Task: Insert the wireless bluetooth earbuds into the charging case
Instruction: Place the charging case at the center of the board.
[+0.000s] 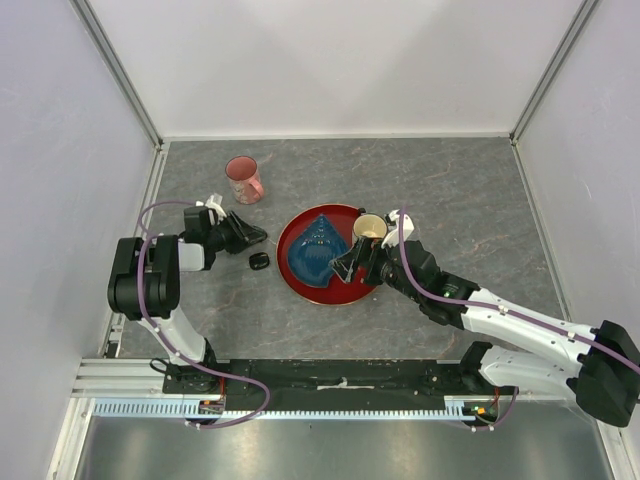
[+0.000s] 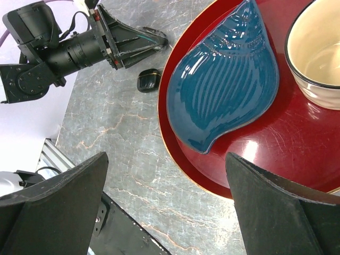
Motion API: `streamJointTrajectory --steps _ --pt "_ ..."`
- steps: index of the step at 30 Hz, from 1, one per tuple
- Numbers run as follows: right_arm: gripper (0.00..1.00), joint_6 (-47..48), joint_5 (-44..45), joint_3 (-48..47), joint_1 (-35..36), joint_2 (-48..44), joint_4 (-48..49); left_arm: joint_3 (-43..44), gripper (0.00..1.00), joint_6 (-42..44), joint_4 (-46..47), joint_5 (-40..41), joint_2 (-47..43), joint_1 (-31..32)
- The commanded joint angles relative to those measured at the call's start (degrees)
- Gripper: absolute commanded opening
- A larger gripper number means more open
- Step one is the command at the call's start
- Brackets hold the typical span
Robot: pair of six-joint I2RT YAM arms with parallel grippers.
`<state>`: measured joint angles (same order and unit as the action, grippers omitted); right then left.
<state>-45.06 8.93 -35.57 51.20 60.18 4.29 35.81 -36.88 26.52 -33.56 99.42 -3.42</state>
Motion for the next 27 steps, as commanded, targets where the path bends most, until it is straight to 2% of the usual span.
streamJointTrajectory --steps 1,3,4,8,12,13,16,27 --pt "0.98 -0.38 -0.58 -0.2 -0.14 0.55 3.09 3.56 0.26 -0.21 -3.49 -2.21 0.6 -0.18" --pt "0.98 -0.12 -0.67 -0.37 -0.05 0.9 3.26 3.83 0.3 -0.21 -4.55 -2.3 0.34 -0.18" --pt "0.98 -0.12 -0.75 -0.38 -0.22 1.07 3.35 4.0 0.35 -0.12 -5.33 -2.21 0.25 -0.18" --pt "0.98 -0.12 -1.28 -0.46 -0.22 1.43 3.7 4.62 0.37 1.29 -9.64 1.56 -1.24 -0.18" --pt "0.98 0.06 -1.46 -0.29 -0.22 1.25 3.79 6.72 0.41 2.95 -12.72 -0.01 -0.28 -0.18" --pt "0.98 -0.03 -1.46 -0.29 -0.31 1.17 3.79 6.99 0.47 3.22 -14.29 0.16 -0.36 -0.18" --pt "0.98 0.15 -1.46 -0.02 -0.4 0.55 3.79 7.34 0.53 5.5 -17.81 4.63 -1.68 -0.1" --pt "0.98 2.08 1.35 0.15 -1.63 -2.26 0.72 5.76 0.6 7.44 -24.49 17.38 -10.02 -0.1"
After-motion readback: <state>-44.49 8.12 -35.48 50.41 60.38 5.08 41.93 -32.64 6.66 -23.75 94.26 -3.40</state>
